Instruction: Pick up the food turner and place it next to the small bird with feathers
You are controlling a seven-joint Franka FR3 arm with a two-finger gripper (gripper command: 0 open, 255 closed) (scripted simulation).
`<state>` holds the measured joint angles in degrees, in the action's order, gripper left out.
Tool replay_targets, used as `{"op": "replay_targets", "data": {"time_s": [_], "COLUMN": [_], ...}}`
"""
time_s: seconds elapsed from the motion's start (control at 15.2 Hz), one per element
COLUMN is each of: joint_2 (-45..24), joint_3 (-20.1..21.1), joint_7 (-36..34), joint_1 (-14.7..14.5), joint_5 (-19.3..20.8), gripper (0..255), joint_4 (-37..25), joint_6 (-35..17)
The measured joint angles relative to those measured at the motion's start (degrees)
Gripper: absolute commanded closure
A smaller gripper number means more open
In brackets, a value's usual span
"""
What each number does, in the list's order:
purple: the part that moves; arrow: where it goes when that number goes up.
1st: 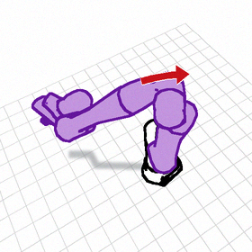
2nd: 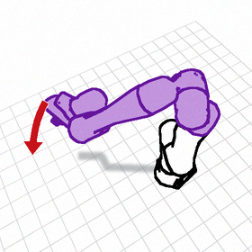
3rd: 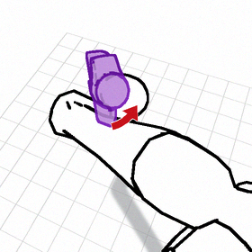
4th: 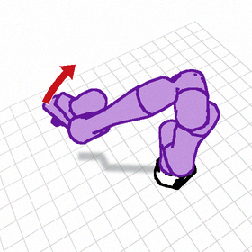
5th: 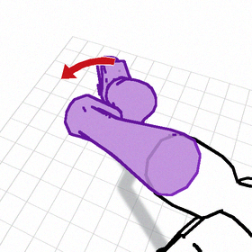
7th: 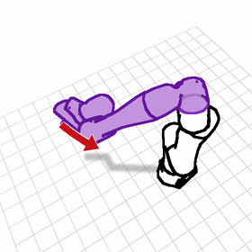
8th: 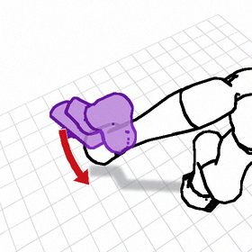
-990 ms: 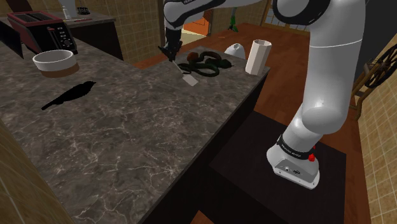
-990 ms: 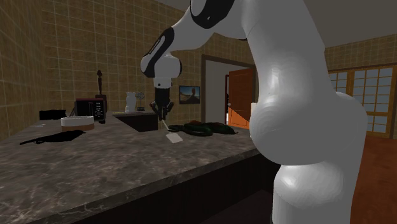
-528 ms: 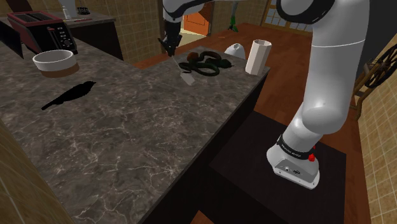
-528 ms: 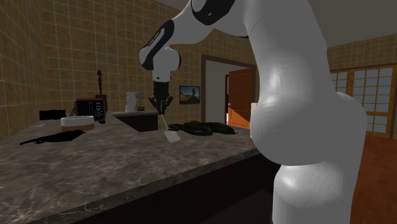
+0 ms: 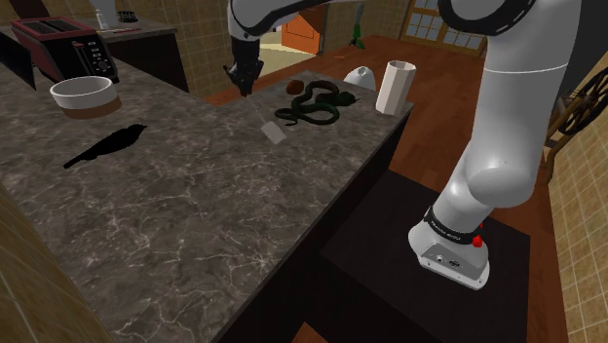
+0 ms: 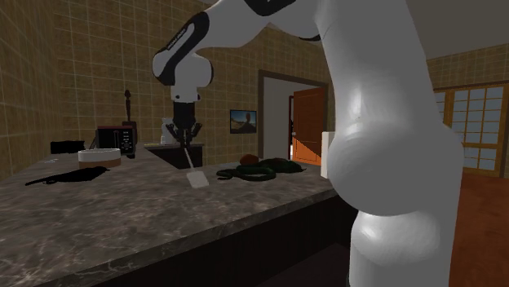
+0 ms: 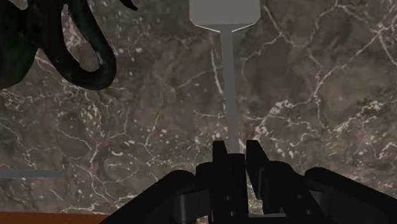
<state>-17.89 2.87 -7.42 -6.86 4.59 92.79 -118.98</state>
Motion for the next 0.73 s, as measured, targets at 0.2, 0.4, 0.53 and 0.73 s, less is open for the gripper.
{"op": "replay_targets", "data": {"time_s": [0.2, 0.4, 0.53, 0.73], "joint_2": [-0.19, -0.56, -0.78, -1.18], "joint_3": [0.98, 1.96, 2.68, 3.69], "joint_7": [-3.61, -7.39, -10.18, -14.02], "joint_1": [-2.43, -4.89, -6.78, -9.37], "joint_5": [0.87, 1.77, 2.45, 3.35], "gripper": [255, 255, 255, 255], "joint_4": [-0.75, -0.76, -1.11, -1.65], "joint_6": [0.77, 0.71, 1.10, 1.57]}}
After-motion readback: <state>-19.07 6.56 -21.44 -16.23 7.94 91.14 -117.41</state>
